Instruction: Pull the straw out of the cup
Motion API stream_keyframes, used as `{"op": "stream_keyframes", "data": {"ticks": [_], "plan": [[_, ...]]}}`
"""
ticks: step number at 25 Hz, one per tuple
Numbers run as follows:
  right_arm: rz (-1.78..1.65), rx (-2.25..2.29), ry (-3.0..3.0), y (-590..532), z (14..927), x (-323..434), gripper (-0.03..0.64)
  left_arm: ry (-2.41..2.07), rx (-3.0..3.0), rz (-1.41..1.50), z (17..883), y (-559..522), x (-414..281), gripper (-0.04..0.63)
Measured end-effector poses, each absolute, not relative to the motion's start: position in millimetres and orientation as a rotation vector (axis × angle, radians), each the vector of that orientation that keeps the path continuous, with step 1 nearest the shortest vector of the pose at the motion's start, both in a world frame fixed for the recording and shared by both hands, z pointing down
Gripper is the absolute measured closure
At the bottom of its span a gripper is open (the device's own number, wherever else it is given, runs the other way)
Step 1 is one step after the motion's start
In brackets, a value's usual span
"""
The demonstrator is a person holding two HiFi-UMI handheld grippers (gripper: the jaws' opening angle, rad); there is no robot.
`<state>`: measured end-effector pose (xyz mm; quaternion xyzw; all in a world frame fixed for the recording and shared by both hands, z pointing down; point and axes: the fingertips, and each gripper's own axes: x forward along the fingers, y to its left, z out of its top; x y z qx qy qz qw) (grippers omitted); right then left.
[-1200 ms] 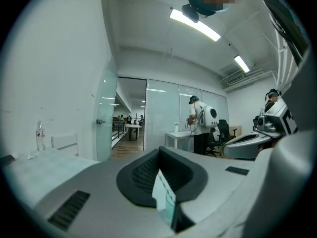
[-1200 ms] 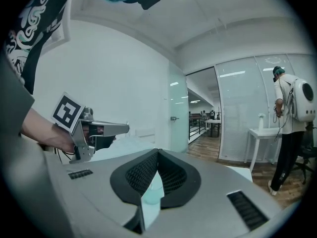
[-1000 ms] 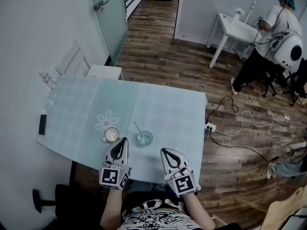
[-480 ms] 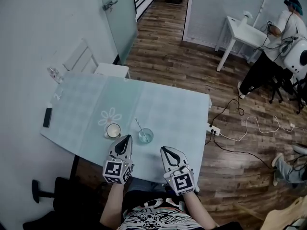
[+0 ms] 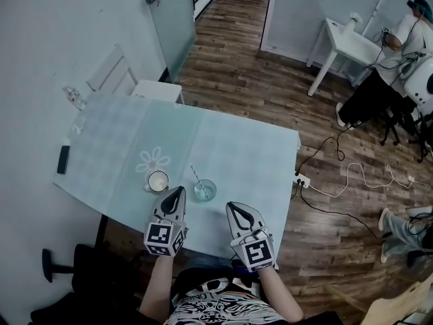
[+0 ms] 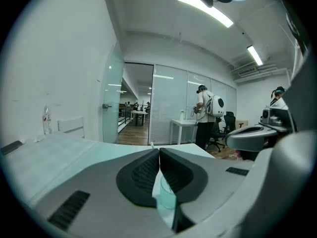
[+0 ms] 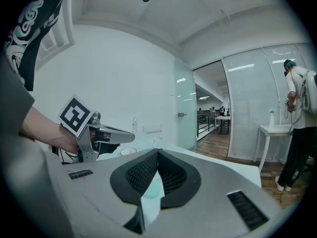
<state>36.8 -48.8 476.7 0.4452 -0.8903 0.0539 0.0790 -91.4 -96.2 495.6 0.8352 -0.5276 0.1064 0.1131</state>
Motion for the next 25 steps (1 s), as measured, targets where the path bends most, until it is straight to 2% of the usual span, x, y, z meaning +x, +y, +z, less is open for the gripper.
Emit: {"op": "stream_keyframes", "data": {"ticks": [11,13,21,25], "plan": [[0.172,1.24,-2.637,-65.5,497.3,28.3,0.591,-1.474,2.416,0.304,522.9,-114.5,-81.4,0.561],[0.197,1.238,-2.63,-69.3,501.9,28.6,0.591,-1.454,2.413,0.302,525.6,-118.8,-78.4,0.533],[0.24,1.225,-2.611,-81.0,512.4,24.4,0.591,-1.398,2.393,0.29,537.6,-133.6,-73.0,0.503],[0.246,1.214,-2.603,-85.5,518.6,25.4,0.591,-1.358,2.389,0.271,538.0,-139.2,-69.0,0.465]]}}
